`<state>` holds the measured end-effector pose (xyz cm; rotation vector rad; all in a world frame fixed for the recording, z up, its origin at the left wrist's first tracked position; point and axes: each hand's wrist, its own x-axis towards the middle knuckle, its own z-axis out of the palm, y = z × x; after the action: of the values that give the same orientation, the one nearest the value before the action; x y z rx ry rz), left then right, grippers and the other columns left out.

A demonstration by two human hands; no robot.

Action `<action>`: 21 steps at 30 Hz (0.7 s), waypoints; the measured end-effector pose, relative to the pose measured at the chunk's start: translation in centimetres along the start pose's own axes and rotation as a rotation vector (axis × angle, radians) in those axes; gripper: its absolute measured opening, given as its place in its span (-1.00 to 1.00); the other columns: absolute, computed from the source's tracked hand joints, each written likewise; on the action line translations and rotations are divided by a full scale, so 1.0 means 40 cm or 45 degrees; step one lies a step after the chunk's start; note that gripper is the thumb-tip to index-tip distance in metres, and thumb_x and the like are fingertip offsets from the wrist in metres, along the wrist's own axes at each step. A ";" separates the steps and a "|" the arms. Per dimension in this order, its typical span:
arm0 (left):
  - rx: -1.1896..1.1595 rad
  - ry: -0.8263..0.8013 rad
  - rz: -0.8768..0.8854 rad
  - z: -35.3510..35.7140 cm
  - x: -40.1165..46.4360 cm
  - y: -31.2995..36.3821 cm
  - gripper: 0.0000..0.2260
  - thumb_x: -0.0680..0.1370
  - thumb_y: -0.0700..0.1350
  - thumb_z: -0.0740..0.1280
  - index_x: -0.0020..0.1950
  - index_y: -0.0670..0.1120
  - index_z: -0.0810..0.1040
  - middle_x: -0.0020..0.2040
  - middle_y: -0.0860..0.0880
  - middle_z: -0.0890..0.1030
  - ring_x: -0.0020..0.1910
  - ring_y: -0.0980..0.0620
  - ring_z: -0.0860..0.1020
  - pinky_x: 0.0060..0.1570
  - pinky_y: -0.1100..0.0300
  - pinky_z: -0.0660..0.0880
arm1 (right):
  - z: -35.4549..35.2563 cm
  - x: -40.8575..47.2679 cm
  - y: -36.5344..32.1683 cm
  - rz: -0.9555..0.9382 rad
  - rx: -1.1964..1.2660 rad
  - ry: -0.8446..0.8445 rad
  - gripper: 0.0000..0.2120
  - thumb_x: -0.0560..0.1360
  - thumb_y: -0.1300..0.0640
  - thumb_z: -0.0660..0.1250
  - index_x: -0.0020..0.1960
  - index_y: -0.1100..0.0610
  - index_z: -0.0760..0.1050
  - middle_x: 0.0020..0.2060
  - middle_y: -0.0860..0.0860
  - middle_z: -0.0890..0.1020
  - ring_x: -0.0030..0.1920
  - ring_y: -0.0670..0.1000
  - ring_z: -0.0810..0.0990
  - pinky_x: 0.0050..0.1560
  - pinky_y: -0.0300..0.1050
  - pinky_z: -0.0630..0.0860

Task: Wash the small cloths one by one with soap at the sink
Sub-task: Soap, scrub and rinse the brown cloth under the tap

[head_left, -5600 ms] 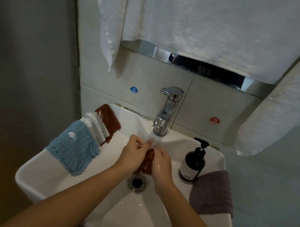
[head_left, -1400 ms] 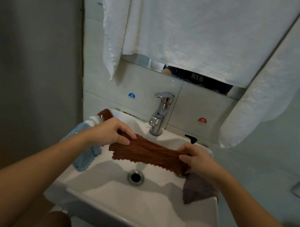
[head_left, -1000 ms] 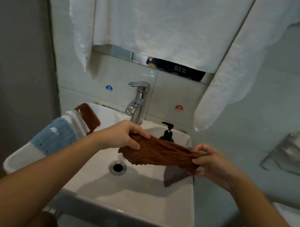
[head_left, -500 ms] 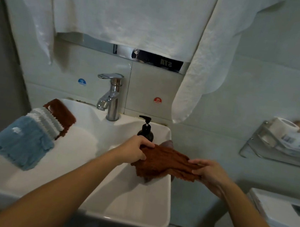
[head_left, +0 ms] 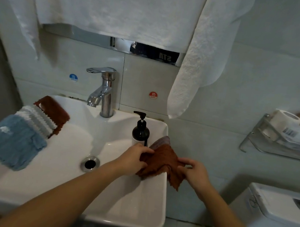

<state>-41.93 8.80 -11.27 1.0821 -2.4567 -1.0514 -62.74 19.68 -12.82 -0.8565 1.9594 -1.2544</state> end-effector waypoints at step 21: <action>-0.106 -0.092 0.017 0.003 -0.021 0.051 -0.44 0.54 0.05 0.38 0.51 0.06 0.30 0.43 0.02 0.44 0.34 0.01 0.46 0.33 0.15 0.42 | 0.034 -0.059 -0.014 -0.335 -0.145 -0.227 -0.61 0.58 0.28 0.29 0.39 0.09 0.44 0.19 0.03 0.62 0.21 -0.04 0.58 0.15 -0.31 0.51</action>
<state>-42.48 10.42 -9.86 1.0182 -2.4482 -1.1972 -60.22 20.70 -12.34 -1.2729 1.8324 -1.1723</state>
